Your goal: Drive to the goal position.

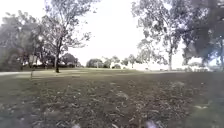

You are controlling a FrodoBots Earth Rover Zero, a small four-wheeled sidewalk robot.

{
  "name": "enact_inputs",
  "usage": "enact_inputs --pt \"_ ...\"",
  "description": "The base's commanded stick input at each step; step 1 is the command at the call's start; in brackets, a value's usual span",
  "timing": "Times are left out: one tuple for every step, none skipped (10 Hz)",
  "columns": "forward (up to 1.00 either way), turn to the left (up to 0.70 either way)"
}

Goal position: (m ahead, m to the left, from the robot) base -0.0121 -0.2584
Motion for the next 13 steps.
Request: enact_inputs --pt "0.00 -0.70" --pt "0.00 -0.70" --pt "0.00 -0.69" --pt "0.00 -0.69" --pt "0.00 -0.69" --pt "0.00 -0.70" --pt "0.00 -0.70" --pt "0.00 -0.69" --pt "0.00 -0.70" --pt "0.00 -0.70" --pt "0.00 -0.70" --pt "0.00 -0.69" --pt "0.00 -0.70"
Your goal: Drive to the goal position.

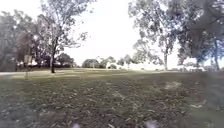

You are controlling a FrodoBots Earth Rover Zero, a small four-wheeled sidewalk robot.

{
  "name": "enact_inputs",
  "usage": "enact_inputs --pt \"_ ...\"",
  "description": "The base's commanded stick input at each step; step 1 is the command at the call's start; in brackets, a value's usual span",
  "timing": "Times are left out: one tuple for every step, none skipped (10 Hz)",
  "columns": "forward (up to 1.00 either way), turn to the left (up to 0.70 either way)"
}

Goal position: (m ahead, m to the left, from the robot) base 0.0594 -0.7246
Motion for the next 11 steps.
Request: enact_inputs --pt "0.00 -0.70" --pt "0.00 -0.70" --pt "0.00 -0.70" --pt "0.00 -0.69" --pt "0.00 -0.70" --pt "0.00 -0.70" --pt "0.00 -0.70" --pt "0.00 -0.70" --pt "0.00 -0.69" --pt "0.00 -0.70" --pt "0.00 -0.70"
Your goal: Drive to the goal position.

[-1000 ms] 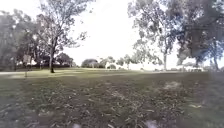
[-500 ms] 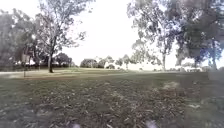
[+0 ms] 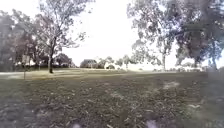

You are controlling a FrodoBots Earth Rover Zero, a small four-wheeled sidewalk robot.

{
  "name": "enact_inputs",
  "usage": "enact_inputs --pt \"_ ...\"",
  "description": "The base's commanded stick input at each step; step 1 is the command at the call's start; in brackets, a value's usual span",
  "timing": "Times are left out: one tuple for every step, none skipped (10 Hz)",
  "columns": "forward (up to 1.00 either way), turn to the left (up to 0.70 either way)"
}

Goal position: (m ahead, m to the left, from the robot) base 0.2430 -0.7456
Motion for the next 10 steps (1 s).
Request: enact_inputs --pt "0.00 -0.70" --pt "0.00 -0.68" --pt "0.00 -0.37" --pt "-0.51 0.00" --pt "-0.63 0.00" --pt "-0.70 0.00" --pt "-0.70 0.00" --pt "-0.70 0.00" --pt "-0.70 0.00" --pt "-0.34 0.00"
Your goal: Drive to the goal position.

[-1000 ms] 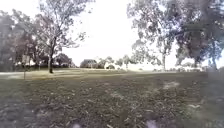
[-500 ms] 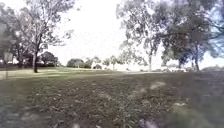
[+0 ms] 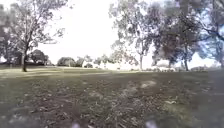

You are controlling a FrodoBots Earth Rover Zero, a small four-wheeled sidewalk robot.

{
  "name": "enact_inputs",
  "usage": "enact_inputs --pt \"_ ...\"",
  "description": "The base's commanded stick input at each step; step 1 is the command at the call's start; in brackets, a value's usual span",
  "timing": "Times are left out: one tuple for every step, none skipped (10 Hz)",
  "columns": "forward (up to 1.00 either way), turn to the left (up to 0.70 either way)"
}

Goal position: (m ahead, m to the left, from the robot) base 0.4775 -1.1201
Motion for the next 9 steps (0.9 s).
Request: enact_inputs --pt "0.00 -0.13" --pt "0.00 -0.45" --pt "0.00 -0.70" --pt "0.00 -0.70" --pt "0.00 -0.70" --pt "0.00 -0.70" --pt "0.00 -0.70" --pt "0.00 -0.70" --pt "0.00 -0.70"
